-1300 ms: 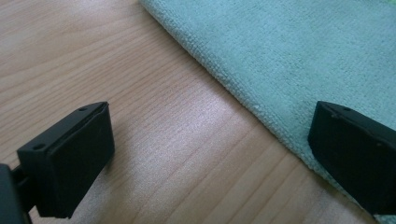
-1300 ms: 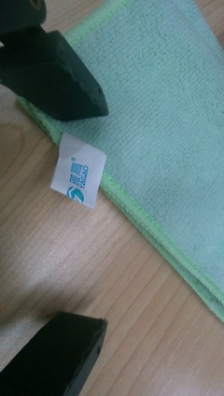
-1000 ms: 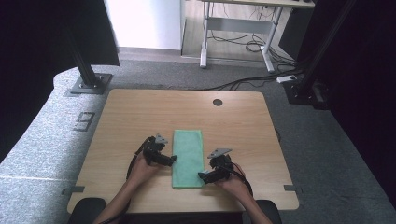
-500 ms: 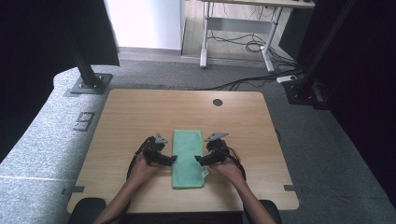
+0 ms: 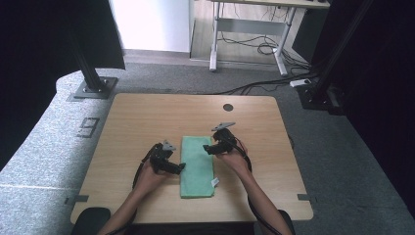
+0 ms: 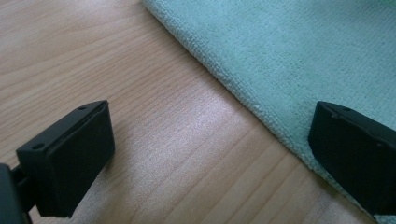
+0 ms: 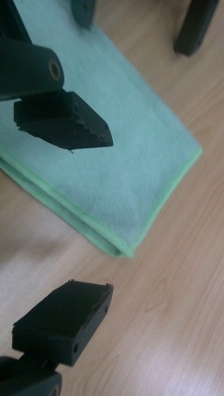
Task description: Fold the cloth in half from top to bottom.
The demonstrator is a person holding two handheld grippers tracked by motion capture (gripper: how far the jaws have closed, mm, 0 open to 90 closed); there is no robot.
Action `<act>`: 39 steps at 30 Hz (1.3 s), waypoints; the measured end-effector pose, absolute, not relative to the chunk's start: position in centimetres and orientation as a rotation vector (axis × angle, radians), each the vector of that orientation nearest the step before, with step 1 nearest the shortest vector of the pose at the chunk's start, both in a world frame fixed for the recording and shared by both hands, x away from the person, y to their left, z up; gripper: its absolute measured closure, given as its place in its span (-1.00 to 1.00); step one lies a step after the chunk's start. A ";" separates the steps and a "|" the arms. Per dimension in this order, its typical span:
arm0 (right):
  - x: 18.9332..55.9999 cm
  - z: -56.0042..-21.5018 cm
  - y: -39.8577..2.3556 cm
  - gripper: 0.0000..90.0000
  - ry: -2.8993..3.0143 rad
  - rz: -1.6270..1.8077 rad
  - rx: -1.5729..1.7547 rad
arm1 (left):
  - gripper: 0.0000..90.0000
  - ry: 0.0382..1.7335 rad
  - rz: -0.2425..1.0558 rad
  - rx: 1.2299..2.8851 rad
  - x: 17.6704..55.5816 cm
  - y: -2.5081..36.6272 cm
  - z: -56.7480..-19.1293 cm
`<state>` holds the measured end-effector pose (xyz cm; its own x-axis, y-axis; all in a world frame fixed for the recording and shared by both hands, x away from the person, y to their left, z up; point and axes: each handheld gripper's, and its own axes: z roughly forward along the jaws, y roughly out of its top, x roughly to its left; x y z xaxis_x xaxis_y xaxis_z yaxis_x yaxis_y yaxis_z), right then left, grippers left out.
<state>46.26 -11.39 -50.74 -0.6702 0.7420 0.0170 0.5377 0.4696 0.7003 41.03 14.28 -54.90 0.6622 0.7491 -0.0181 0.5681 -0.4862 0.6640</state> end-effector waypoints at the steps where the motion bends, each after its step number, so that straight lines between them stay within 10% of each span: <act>1: 46.7 -50.9 -11.4 -0.43 2.427 1.002 1.100 | -0.98 1.014 0.362 2.228 41.0 14.3 -54.9; 22: 51.0 -54.0 -10.6 -0.08 2.446 0.975 1.148 | -0.98 1.016 0.361 2.226 41.0 14.3 -54.9; 31: 50.3 -53.7 -10.3 0.76 2.508 1.009 1.114 | -0.98 1.017 0.361 2.226 41.0 14.3 -54.9; 39: 49.6 -53.2 -9.9 0.88 2.505 0.950 1.061 | -0.98 1.022 0.365 2.225 41.0 14.2 -54.9</act>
